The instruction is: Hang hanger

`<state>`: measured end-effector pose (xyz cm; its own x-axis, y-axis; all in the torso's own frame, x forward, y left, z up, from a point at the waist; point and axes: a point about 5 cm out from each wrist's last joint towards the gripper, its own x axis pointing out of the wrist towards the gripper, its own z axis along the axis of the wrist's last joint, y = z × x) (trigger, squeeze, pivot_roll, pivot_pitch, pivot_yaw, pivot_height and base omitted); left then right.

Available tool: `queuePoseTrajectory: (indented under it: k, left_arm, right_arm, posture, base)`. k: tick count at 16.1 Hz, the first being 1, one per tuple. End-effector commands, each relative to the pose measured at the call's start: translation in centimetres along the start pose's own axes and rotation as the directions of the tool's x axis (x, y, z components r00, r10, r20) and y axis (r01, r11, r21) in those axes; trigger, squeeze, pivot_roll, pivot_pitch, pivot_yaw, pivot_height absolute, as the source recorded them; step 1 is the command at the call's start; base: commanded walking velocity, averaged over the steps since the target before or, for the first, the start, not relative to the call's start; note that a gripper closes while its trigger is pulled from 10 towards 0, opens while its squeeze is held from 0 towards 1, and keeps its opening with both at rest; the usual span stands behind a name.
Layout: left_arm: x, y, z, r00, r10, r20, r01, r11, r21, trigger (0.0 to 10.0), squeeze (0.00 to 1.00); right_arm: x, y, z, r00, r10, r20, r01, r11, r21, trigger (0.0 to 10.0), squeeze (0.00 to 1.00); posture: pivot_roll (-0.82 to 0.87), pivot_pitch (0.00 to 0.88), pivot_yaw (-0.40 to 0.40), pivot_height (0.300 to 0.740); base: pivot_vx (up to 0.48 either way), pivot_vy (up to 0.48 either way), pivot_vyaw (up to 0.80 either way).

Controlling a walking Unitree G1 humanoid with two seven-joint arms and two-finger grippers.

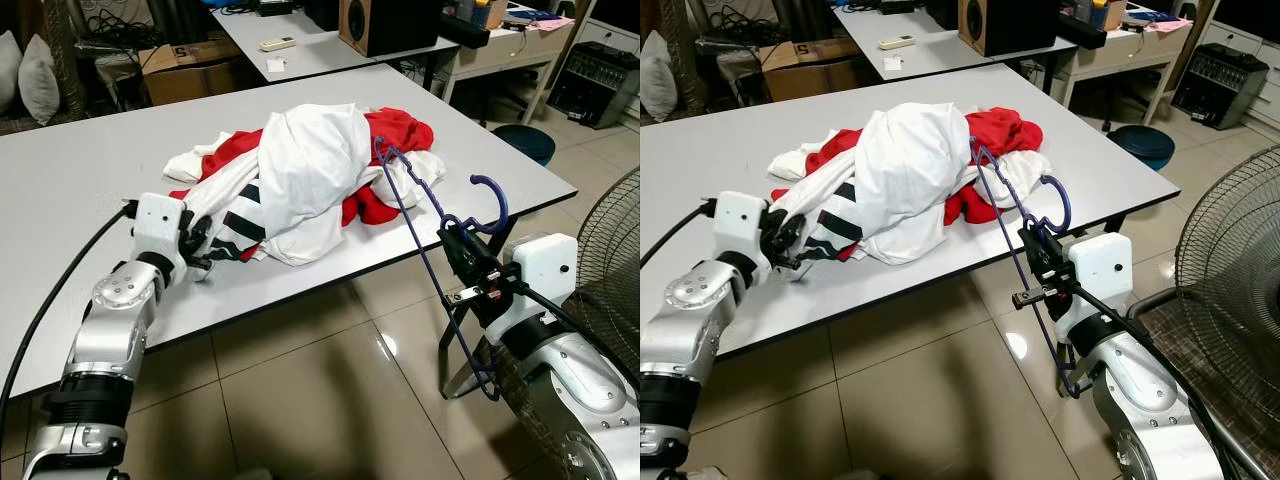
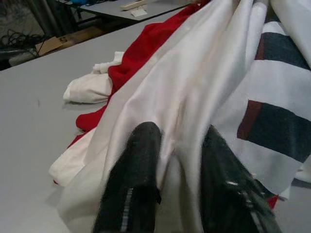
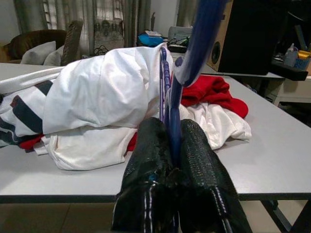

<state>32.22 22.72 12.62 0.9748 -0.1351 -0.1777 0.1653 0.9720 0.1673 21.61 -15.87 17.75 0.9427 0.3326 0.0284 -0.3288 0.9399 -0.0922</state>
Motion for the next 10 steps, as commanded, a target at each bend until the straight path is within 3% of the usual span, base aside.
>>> queuePoseTrajectory:
  k: [1,4,6,8,9,10]
  left_arm:
    - [0.2,0.4,0.3,1.000,0.010,0.000,-0.010,1.000,-0.024,0.0,0.00]
    - [0.6,0.4,0.8,1.000,0.000,0.026,0.002,0.997,-0.075,0.0,0.00]
    - [1.5,-0.3,2.9,0.992,-0.053,0.112,0.075,0.976,-0.206,0.0,0.00]
    - [2.7,-0.5,7.3,0.957,-0.072,0.282,0.184,0.899,-0.397,0.0,0.00]
    - [2.8,-0.5,8.6,0.940,-0.072,0.334,0.224,0.869,-0.442,0.0,0.00]
    - [2.8,0.1,11.0,0.895,-0.055,0.443,0.300,0.809,-0.506,0.0,0.00]
  right_arm:
    - [0.2,0.1,0.4,1.000,0.012,0.021,-0.012,1.000,-0.005,10.0,0.00]
    - [0.3,0.0,0.6,0.999,0.004,0.034,-0.003,1.000,-0.010,10.0,0.00]
    - [0.6,-0.2,1.0,0.998,-0.007,0.066,0.008,1.000,-0.009,10.0,0.00]
    - [0.7,-0.2,1.4,0.996,-0.008,0.093,0.008,1.000,-0.003,10.0,0.00]
    - [0.7,-0.2,1.5,0.995,-0.008,0.096,0.008,1.000,-0.001,10.0,0.00]
    - [0.7,-0.1,1.5,0.995,-0.008,0.100,0.008,1.000,0.000,10.0,0.00]
  posture:
    - [-0.06,0.000,0.040,0.740]
    - [-0.05,0.000,0.047,0.740]
    - [-0.05,0.000,0.047,0.740]
    - [-0.06,0.000,0.052,0.740]
    - [-0.06,0.000,0.055,0.740]
    - [-0.06,0.000,0.060,0.740]
  base:
    - [0.000,0.000,0.00]
    - [0.000,0.000,0.00]
    - [0.000,0.000,0.00]
    - [0.000,0.000,0.00]
    - [0.000,0.000,0.00]
    - [0.000,0.000,0.00]
